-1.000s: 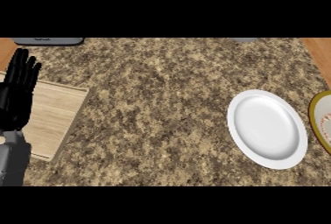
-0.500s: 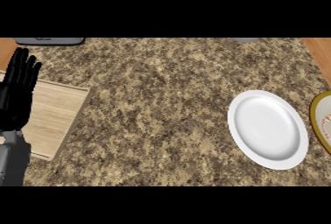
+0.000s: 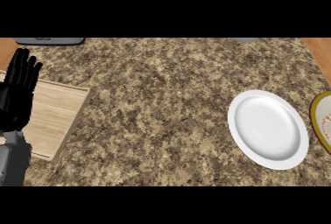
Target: Pick the cupcake from the plate and place it in the bowl
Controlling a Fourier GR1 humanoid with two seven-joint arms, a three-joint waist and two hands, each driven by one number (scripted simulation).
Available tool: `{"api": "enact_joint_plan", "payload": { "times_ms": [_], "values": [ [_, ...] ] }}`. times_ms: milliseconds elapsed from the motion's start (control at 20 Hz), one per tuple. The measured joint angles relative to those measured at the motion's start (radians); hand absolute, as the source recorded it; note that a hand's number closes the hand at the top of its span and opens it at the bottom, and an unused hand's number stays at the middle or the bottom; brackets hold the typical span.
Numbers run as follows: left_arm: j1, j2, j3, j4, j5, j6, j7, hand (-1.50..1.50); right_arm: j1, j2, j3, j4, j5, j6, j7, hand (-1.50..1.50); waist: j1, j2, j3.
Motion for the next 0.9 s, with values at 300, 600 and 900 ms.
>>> {"api": "enact_joint_plan", "payload": {
  "times_ms": [300,600,900],
  "values": [
    [-0.006,0.003,0.005,0.001,0.001,-0.001,0.007,0.0,-0.072,0.109,-0.025,0.146,-0.056,-0.076,-0.074,-1.5,-0.003,-0.001,0.0],
    [-0.007,0.003,0.005,-0.012,0.002,0.003,0.025,0.0,-0.129,0.138,-0.135,0.215,-0.127,-0.193,-0.186,-1.5,-0.006,-0.002,0.001],
    [0.003,0.005,0.012,-0.003,-0.004,0.003,0.011,0.0,-0.137,0.059,-0.297,0.326,-0.228,-0.226,-0.26,-1.5,-0.012,-0.002,0.0]
  ]
}}
